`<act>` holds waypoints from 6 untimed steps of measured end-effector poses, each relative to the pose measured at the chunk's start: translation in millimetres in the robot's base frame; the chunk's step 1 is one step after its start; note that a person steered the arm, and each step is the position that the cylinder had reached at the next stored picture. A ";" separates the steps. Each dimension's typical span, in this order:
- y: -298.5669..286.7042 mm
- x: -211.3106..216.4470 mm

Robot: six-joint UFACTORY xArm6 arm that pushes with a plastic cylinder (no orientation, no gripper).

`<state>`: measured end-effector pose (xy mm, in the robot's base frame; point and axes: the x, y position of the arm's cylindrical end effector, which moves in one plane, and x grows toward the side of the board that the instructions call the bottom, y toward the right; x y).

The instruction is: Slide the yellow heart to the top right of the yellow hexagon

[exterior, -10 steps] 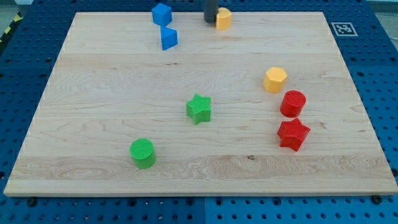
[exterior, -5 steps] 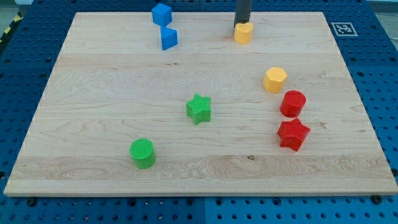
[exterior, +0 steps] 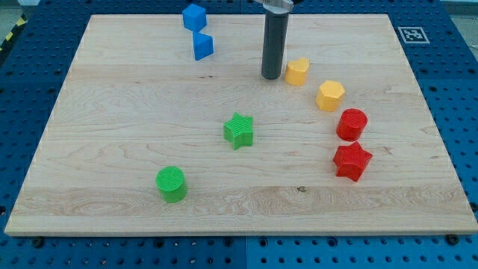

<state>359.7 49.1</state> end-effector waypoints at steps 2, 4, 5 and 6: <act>17.6 -4.8; 59.7 -4.8; 72.7 -4.8; 63.4 -0.4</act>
